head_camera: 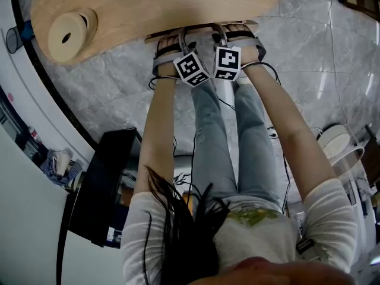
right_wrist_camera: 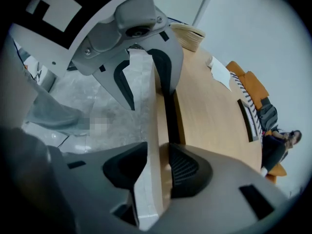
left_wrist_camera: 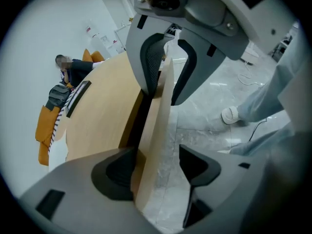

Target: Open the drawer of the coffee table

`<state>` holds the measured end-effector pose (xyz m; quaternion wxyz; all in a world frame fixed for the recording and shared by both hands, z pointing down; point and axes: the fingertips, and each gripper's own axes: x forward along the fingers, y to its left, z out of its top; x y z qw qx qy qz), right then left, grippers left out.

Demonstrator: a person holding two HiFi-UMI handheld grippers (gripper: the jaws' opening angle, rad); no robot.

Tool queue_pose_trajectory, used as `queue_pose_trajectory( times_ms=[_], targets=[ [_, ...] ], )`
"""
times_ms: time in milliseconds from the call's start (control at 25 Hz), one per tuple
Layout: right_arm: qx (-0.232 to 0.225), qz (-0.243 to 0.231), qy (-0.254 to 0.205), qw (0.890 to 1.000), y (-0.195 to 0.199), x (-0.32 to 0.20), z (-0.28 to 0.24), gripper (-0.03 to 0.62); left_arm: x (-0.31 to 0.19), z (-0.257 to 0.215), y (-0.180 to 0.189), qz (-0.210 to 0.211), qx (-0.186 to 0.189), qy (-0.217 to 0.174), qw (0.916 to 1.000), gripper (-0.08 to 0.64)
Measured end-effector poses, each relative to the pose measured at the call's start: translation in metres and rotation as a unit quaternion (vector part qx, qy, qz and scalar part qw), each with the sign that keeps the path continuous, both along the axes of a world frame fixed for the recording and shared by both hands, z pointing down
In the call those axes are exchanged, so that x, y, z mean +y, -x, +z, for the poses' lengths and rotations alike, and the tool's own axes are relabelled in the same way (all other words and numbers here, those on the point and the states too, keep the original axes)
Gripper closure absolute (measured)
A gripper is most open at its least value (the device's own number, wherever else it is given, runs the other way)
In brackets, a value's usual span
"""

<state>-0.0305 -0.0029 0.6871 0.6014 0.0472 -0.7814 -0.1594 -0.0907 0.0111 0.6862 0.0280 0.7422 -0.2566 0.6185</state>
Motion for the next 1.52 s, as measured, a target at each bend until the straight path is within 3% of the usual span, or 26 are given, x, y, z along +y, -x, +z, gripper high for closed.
queue_pose_trajectory(
  times_ms=[40, 160, 320, 560, 720, 1000, 1520],
  targets=[
    [0.0, -0.003, -0.01, 1.0, 0.0, -0.002, 0.0, 0.456, -0.003, -0.001, 0.001, -0.004, -0.003, -0.008, 1.0, 0.278],
    [-0.016, -0.005, -0.024, 1.0, 0.0, -0.004, -0.002, 0.506, -0.013, -0.007, 0.005, 0.002, -0.005, -0.06, 0.9982, 0.436],
    [-0.007, -0.03, -0.046, 0.998, -0.001, -0.005, -0.002, 0.506, -0.013, -0.008, 0.006, 0.054, -0.015, -0.09, 0.9944, 0.445],
    [0.001, 0.009, -0.025, 1.0, -0.003, -0.006, 0.001, 0.508, -0.015, -0.008, 0.007, -0.01, -0.003, -0.061, 0.9981, 0.439],
    [0.003, 0.01, -0.015, 1.0, -0.003, -0.005, 0.001, 0.511, -0.015, -0.008, 0.007, -0.038, -0.001, -0.057, 0.9976, 0.433],
    [-0.008, 0.012, 0.02, 1.0, -0.002, 0.001, 0.003, 0.514, -0.013, -0.009, 0.009, -0.11, 0.066, -0.045, 0.9908, 0.413],
    [-0.006, 0.003, 0.041, 0.999, -0.006, 0.018, 0.008, 0.518, 0.005, -0.003, 0.005, -0.109, 0.078, -0.02, 0.9908, 0.42]
  ],
)
